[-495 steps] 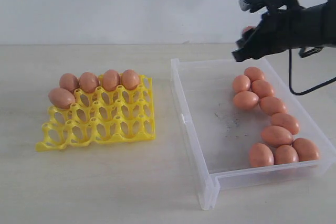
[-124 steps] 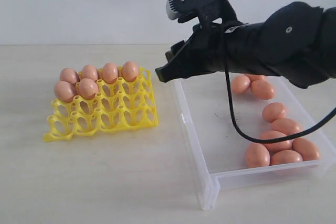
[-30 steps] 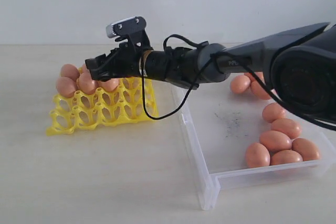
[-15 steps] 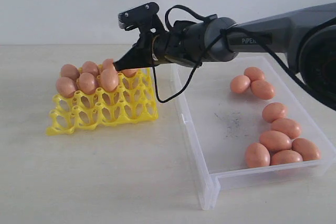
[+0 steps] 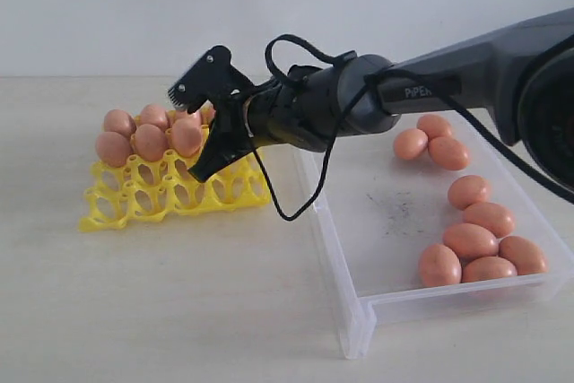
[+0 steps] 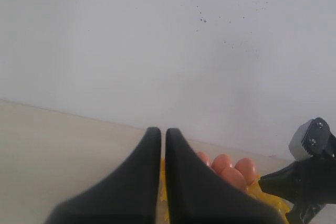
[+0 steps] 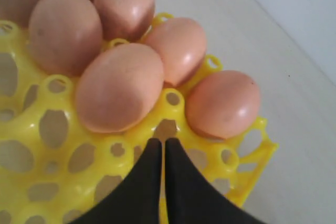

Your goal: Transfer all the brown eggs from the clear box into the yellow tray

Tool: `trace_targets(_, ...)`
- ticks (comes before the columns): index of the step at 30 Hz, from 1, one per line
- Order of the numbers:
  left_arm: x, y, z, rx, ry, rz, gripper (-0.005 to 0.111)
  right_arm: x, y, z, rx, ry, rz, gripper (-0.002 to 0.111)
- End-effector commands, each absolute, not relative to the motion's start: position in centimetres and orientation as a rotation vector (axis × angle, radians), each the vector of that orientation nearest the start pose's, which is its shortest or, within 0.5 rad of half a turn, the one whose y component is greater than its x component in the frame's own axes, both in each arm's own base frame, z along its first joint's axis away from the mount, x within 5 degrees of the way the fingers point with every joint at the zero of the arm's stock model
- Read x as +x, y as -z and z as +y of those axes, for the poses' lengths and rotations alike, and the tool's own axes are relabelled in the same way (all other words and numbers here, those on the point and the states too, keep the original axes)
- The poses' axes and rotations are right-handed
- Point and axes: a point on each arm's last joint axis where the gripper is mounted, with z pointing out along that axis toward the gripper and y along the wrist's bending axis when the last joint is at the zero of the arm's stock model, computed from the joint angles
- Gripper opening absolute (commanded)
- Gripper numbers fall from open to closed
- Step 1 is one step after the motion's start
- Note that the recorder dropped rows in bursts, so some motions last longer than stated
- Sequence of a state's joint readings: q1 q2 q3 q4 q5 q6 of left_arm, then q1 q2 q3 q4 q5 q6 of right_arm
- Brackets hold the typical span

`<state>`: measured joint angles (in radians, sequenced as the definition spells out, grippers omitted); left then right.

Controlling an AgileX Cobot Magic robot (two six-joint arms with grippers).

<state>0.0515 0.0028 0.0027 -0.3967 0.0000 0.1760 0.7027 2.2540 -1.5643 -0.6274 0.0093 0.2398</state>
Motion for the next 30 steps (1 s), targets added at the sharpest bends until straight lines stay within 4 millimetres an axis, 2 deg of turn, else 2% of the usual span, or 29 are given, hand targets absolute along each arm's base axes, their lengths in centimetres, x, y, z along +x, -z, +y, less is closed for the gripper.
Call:
trace_targets(1, 5.6, -21.3, 0.3, -0.194, 0.136, 1.472, 0.004, 37.8, -15.0, 33.4, -1.156, -0.238, 1.756, 0.0)
trace_targets(4, 5.6, -21.3, 0.3, -0.194, 0.136, 1.472, 0.004, 37.3, -15.1, 34.1, -1.196, -0.254, 1.704, 0.0)
trace_targets(10, 5.6, -21.3, 0.3, -0.194, 0.136, 1.472, 0.004, 37.1, -15.1, 34.3, -1.209, -0.254, 1.699, 0.0)
trace_targets(16, 5.6, -21.3, 0.3, -0.194, 0.136, 1.472, 0.004, 37.0, -11.8, 35.0, -1.211, -0.344, 1.706, 0.0)
trace_targets(20, 5.6, -21.3, 0.3, -0.194, 0.136, 1.472, 0.004, 37.5, -11.1, 34.4, -1.207, -0.324, 1.735, 0.0)
trace_targets(24, 5.6, -21.3, 0.3, -0.194, 0.136, 1.472, 0.004, 37.5, -12.9, 34.4, -1.184, -0.325, 1.715, 0.0)
trace_targets(28, 5.6, -21.3, 0.3, -0.194, 0.136, 1.472, 0.004, 37.5, -13.2, 34.4, -1.193, -0.321, 1.696, 0.0)
trace_targets(30, 5.6, -21.3, 0.3, -0.194, 0.136, 1.472, 0.004, 37.5, -12.6, 34.6, -1.201, -0.347, 1.669, 0.0)
